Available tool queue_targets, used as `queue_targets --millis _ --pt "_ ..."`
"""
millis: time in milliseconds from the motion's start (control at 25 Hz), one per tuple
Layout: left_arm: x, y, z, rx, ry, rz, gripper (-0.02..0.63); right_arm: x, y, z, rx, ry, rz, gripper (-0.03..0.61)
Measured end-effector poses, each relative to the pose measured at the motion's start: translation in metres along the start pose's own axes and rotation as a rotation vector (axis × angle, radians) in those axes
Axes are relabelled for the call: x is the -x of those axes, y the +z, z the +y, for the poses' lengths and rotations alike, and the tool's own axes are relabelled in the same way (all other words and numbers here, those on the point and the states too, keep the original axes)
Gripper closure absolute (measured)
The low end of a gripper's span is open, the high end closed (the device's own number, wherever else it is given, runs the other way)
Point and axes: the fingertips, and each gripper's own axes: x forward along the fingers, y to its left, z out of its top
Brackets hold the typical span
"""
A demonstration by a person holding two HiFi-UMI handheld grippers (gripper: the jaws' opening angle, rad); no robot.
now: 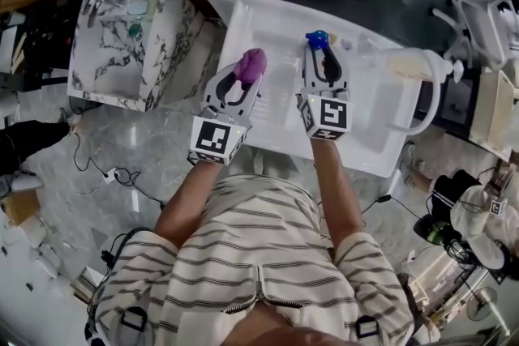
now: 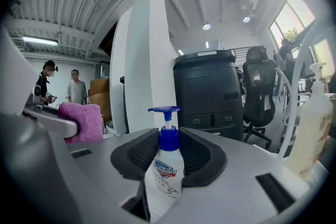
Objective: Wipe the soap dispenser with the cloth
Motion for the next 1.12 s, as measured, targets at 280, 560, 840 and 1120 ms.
queue_targets --millis 280,560,840,1120 --pt "-0.016 -0.012 0.008 0.014 0.004 0.026 0.491 -0.04 -0.027 -0.016 0.016 -0.014 0.022 0.446" --pt "-0.029 -0.026 0.004 0.021 -0.014 0.06 0.491 -0.071 -0.054 -0.029 0.033 -0.017 0.06 0.446" --pt "-0.037 -0.03 0.002 0.041 -0.034 0.066 0.491 -0.085 -0.069 -0.031 0.069 -0.003 0.083 0.446" --pt "-0.039 -0.03 -0.001 0.05 -0.046 0.063 0.491 -0.085 -0.074 -0.03 0.04 0.024 0.087 0.442"
